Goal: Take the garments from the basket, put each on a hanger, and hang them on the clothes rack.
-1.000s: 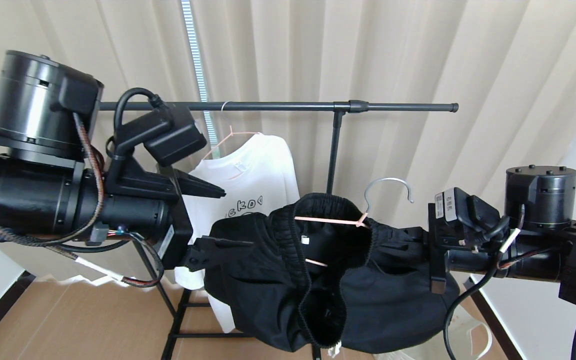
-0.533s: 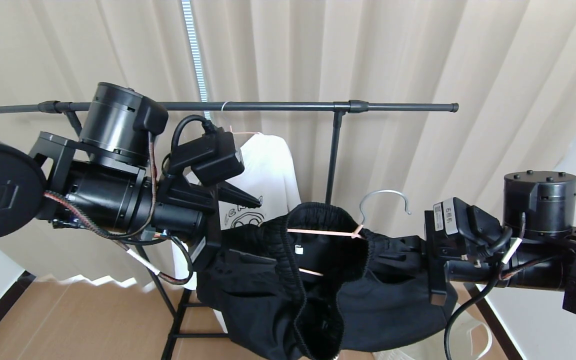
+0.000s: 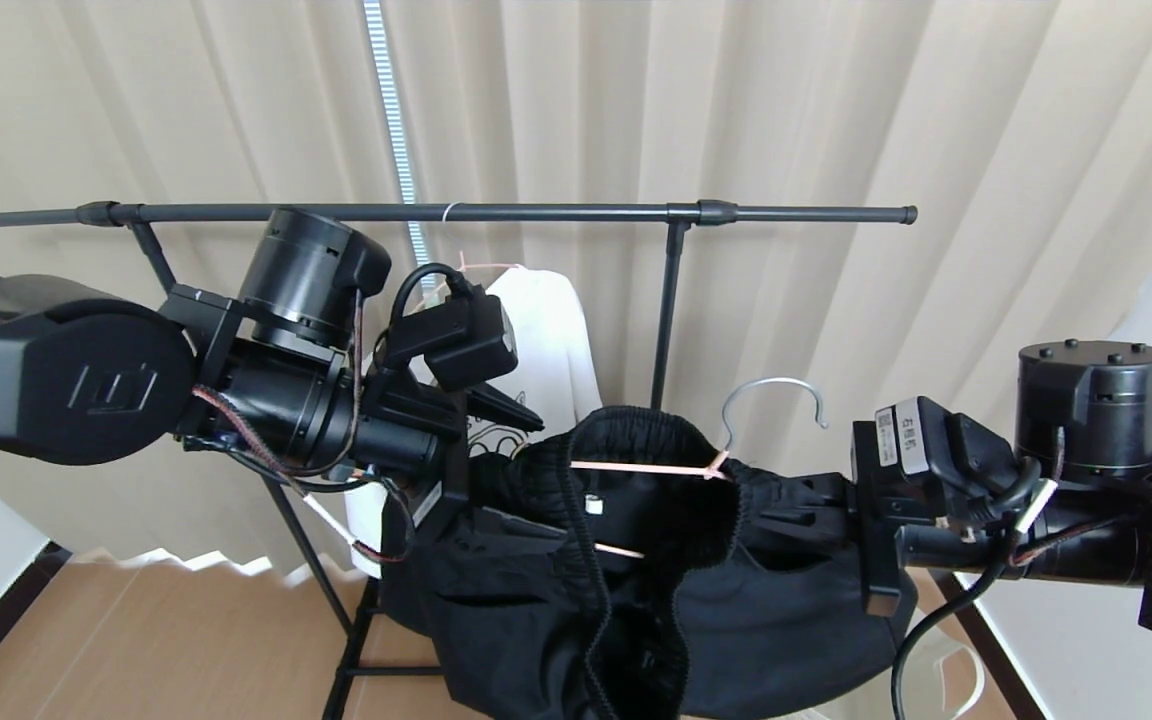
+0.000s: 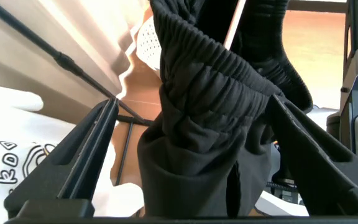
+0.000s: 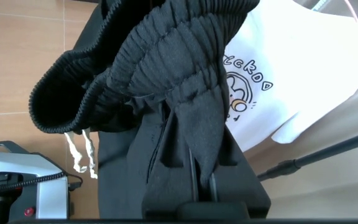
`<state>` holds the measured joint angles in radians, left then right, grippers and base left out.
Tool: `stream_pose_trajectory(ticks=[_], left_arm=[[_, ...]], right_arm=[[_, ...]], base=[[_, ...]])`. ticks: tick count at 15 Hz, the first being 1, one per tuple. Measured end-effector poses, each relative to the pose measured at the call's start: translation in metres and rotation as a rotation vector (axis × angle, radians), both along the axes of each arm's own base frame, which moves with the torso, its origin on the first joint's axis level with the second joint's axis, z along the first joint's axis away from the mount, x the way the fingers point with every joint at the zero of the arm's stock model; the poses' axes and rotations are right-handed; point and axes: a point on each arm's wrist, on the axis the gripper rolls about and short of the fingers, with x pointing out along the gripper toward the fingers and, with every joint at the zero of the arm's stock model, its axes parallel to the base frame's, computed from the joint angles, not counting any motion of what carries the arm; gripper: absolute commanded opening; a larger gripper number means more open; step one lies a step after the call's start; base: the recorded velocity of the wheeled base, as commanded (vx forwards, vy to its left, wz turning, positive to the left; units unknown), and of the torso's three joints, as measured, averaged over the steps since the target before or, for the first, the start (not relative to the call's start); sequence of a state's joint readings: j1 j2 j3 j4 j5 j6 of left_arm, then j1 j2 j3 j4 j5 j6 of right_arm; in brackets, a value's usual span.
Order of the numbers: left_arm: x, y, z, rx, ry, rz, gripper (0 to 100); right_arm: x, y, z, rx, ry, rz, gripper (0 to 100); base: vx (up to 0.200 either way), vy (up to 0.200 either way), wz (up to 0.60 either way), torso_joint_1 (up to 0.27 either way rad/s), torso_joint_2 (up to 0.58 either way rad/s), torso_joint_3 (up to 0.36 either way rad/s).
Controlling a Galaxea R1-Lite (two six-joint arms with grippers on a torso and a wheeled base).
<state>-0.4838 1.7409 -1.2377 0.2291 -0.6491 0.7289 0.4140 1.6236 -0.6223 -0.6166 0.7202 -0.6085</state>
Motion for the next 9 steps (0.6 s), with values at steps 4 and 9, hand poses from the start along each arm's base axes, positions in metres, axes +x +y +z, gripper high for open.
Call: stream_pose_trajectory(ticks=[4, 9], left_arm=[[0.003, -0.0024, -0.0048, -0.012, 0.019, -0.022, 100], [0.003, -0.0059, -0.0077, -0.017, 0.03, -0.042, 100]], right_arm=[[-0.003, 0.0024, 0.0015, 0.002, -0.005, 0.012, 0], [-0.0063, 0.0042, 0.0028, 0.004, -0.007, 0.023, 0]], base=[[0.0, 0.0, 0.0, 0.0, 0.0, 0.0], [0.0, 0.0, 0.0, 0.0, 0.0, 0.0]])
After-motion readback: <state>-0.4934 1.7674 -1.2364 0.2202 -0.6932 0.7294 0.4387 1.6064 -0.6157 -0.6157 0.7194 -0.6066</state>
